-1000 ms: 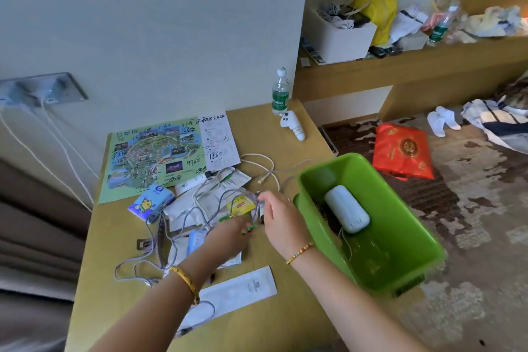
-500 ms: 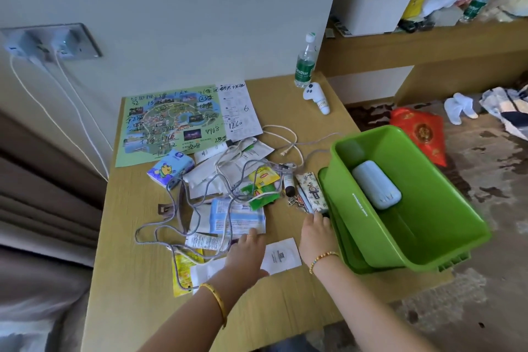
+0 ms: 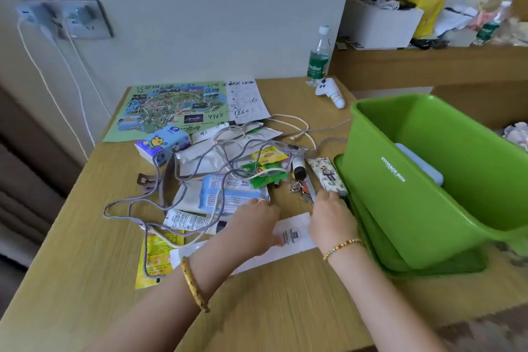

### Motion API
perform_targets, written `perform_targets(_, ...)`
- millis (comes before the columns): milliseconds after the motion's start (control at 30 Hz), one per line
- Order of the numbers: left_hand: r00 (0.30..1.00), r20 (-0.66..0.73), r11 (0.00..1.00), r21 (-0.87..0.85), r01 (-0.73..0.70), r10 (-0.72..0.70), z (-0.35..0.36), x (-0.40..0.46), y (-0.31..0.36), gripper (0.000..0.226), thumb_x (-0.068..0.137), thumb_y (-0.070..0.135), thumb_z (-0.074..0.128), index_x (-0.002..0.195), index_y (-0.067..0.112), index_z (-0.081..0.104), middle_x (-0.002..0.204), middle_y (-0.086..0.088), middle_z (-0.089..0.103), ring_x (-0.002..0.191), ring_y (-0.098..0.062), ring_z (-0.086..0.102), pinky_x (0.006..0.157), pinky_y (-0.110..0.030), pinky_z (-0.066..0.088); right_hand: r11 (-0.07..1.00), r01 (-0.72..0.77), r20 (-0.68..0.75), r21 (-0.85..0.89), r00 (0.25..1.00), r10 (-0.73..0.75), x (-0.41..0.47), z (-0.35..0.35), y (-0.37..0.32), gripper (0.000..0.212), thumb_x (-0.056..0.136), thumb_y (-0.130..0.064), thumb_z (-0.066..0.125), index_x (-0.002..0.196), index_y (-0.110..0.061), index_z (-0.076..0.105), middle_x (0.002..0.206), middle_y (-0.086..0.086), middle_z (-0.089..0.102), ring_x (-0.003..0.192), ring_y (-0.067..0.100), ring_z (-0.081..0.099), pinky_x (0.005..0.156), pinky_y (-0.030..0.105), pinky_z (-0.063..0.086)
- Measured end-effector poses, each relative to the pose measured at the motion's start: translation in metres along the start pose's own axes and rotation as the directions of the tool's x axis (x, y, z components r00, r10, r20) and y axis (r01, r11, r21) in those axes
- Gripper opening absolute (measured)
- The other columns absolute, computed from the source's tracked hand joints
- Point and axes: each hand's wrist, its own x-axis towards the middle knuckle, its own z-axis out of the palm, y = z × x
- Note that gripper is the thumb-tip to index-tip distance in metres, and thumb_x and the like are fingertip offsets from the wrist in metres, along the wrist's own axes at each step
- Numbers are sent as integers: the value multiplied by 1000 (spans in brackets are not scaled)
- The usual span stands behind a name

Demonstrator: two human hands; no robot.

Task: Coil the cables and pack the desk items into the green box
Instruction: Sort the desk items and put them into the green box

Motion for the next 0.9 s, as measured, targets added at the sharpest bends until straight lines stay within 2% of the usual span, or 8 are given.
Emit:
perform_targets(167, 983, -164, 964, -264, 40, -86, -3, -9, -3, 24, 88, 35, 56, 94, 15, 45, 91, -3, 52, 82, -22, 48, 57, -28, 31, 986, 30, -183, 162, 983, 0, -17, -6, 14, 17, 92, -2, 38, 107, -2, 44, 117, 19, 50, 94, 33, 61, 63, 32, 37)
perform_targets(267, 919, -337, 891, -453, 33, -205, -13, -24, -1, 19, 88, 32, 55, 98, 18, 49, 90, 1, 53, 79, -20, 48, 58, -29, 34, 953, 119, -315, 278, 949, -26, -40, -19, 18, 11, 93, -3, 38, 102, -3, 44, 105, 20, 57, 88, 36, 59, 59, 32, 31)
perform_targets(333, 832, -461, 833, -553, 2, -308, -26, -35, 2, 24, 86, 33, 56, 105, 19, 53, 90, 3, 56, 82, -20, 51, 63, -29, 35, 907, 220, -380, 360, 922, -72, -56, -34, 17, 10, 94, -6, 41, 104, -4, 44, 96, 21, 62, 82, 38, 59, 56, 35, 35)
perform_targets(500, 609, -703, 655, -660, -368, -367, -87, -52, 24, 29, 91, 27, 52, 119, 23, 48, 70, 12, 55, 59, 0, 52, 40, -9, 34, 758, 424, -552, 495, 828, -102, -83, -102, 11, 30, 95, -8, 42, 125, -9, 39, 104, 17, 61, 80, 39, 64, 65, 48, 51)
perform_targets(667, 444, -770, 444, -631, -636, -459, -137, -44, 74, 25, 89, 8, 41, 109, 22, 34, 56, 3, 40, 38, -3, 39, 38, -15, 32, 788, 466, -718, 402, 695, -45, -85, -168, 39, 36, 91, 2, 34, 122, -16, 43, 99, 16, 61, 81, 35, 61, 68, 44, 51)
perform_targets(733, 487, -748, 375, -654, -657, -451, -149, -34, 98, 28, 85, 0, 32, 98, 25, 36, 57, 2, 33, 40, -8, 34, 36, -16, 28, 796, 411, -698, 444, 716, 19, -77, -186, 64, 36, 90, 3, 32, 116, -15, 49, 104, 16, 59, 84, 34, 61, 74, 43, 51)
perform_targets(800, 588, -692, 336, -720, -607, -419, -155, -20, 122, 34, 82, -3, 28, 87, 22, 50, 58, -1, 36, 45, -13, 35, 40, -19, 29, 796, 325, -618, 510, 782, 78, -67, -199, 93, 32, 92, 0, 32, 110, -15, 54, 109, 14, 60, 91, 32, 62, 81, 46, 51)
perform_targets(900, 731, -600, 367, -792, -487, -325, -156, 9, 151, 34, 88, -2, 35, 107, 3, 63, 87, -15, 61, 75, -23, 58, 67, -29, 50, 796, 185, -431, 577, 896, 104, -52, -207, 133, 31, 96, -8, 32, 107, -15, 61, 110, 10, 62, 98, 28, 61, 85, 44, 52)
